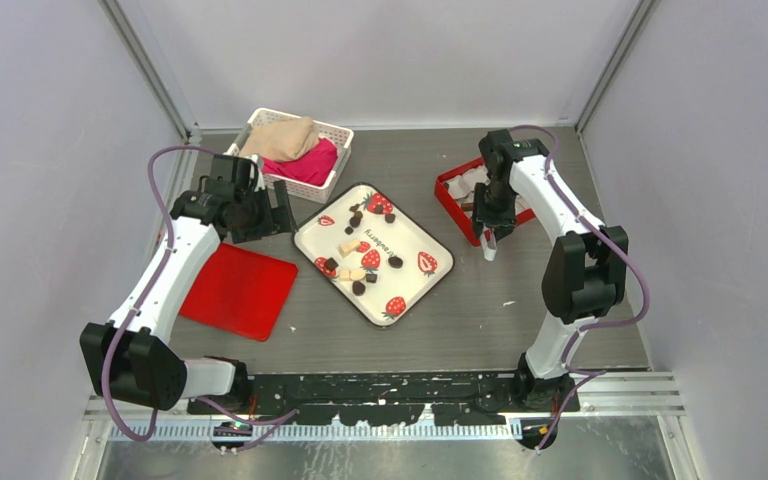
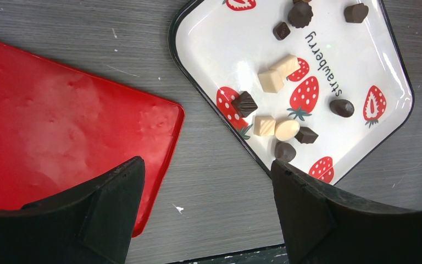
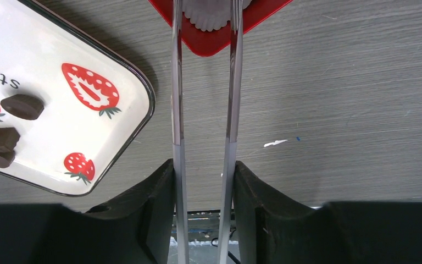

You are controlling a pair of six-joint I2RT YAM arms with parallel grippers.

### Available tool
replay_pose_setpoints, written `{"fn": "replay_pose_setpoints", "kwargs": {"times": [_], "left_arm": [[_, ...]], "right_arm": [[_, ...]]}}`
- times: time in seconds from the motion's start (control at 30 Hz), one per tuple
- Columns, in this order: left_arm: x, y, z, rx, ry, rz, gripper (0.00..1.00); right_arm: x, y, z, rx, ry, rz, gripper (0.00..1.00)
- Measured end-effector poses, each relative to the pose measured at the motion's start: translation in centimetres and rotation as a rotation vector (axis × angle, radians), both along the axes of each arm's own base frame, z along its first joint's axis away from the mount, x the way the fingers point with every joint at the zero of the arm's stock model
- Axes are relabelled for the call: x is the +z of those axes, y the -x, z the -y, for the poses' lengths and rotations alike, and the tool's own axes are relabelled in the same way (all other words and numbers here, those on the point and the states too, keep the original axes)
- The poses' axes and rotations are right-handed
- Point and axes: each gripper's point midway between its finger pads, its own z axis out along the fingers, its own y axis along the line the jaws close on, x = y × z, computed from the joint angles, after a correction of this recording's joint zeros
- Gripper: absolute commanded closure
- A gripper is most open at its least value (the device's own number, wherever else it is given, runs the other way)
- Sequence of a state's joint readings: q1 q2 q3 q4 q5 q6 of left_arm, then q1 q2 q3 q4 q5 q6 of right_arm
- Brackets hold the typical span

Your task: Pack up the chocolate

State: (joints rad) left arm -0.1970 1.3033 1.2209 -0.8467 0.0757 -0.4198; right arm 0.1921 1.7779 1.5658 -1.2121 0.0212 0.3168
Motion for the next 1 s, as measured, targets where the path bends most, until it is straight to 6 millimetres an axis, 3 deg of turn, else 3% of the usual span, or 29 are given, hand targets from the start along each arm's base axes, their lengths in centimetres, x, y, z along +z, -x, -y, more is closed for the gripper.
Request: {"fn": "replay_pose_setpoints", "kwargs": {"times": [0.23,0.43,0.63,0.8,1.0], "left_arm": [[0.0,0.0,0.0,0.0,0.0,0.001,0.15],[0.0,0.0,0.0,0.0,0.0,0.001,0.15],[0.0,0.0,0.0,-0.001,0.002,0.001,0.15],[0.1,0.0,0.1,-0.002,0.004,0.003,0.15],[0.4,0.1,0.1,-0.002,0.005,0.011,0.15]], "right_arm": [[0.0,0.0,0.0,0.0,0.003,0.001,0.57],[0.2,-0.1,0.0,0.0,-0.001,0.005,0.84],[3.3,-1.4,-1.2,0.027,-0.011,0.078,0.88],[5.8,-1.2,-6.1,0.156,-0.035,0.149,0.8],[5.4,2.8,-14.1,0.365,-0.098,0.11,0.7]]}}
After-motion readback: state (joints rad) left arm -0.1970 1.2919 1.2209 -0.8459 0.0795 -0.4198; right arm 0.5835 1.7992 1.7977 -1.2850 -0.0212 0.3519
